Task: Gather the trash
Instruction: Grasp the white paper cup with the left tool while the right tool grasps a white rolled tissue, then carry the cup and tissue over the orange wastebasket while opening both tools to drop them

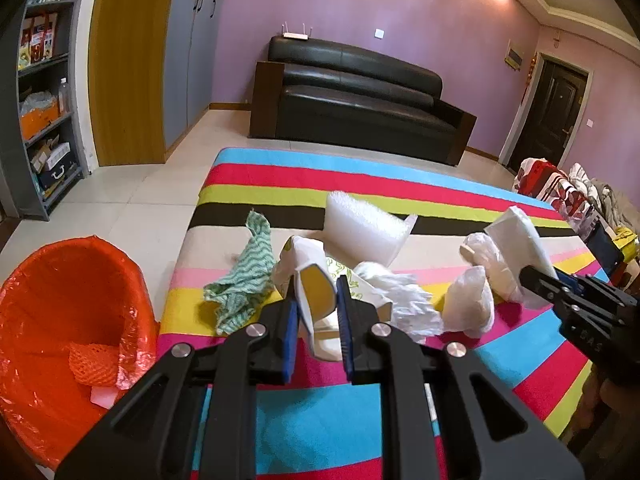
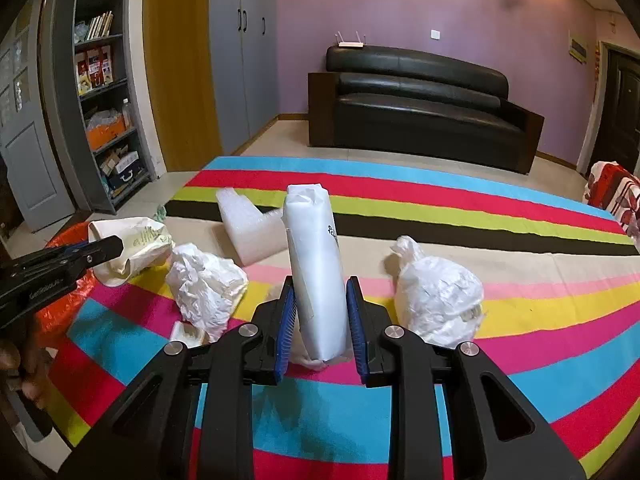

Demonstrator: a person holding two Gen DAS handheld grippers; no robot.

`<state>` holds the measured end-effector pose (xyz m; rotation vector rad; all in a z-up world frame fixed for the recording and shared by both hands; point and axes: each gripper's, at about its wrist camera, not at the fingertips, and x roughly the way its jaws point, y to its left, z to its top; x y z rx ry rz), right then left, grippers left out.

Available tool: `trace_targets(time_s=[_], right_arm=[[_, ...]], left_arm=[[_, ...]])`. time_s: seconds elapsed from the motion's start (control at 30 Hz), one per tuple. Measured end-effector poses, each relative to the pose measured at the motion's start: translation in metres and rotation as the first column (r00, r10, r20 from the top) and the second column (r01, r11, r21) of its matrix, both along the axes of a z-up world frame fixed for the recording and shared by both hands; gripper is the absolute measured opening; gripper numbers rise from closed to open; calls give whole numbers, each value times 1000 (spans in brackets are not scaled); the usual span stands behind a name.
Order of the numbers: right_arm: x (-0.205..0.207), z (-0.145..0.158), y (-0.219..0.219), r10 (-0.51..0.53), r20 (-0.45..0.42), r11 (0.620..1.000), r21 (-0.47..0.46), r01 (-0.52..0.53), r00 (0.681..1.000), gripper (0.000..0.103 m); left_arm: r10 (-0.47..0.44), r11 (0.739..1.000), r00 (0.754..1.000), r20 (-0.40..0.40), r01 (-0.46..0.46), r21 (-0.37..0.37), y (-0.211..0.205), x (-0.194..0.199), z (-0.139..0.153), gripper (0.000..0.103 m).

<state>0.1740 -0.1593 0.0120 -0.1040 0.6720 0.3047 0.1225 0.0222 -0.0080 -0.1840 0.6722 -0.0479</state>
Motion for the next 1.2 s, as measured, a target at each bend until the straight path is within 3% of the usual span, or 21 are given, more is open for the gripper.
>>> trace_targets(time_s=[0.67, 1.2], right_arm=[[4, 13, 57, 44, 28, 998, 38, -45, 999, 24], [-8, 14, 139, 155, 12, 986, 66, -156, 988, 24]], left_arm=[[65, 998, 997, 45, -64, -14, 46, -32, 24, 17], [171, 985, 984, 41, -171, -1, 111, -67, 33, 17]])
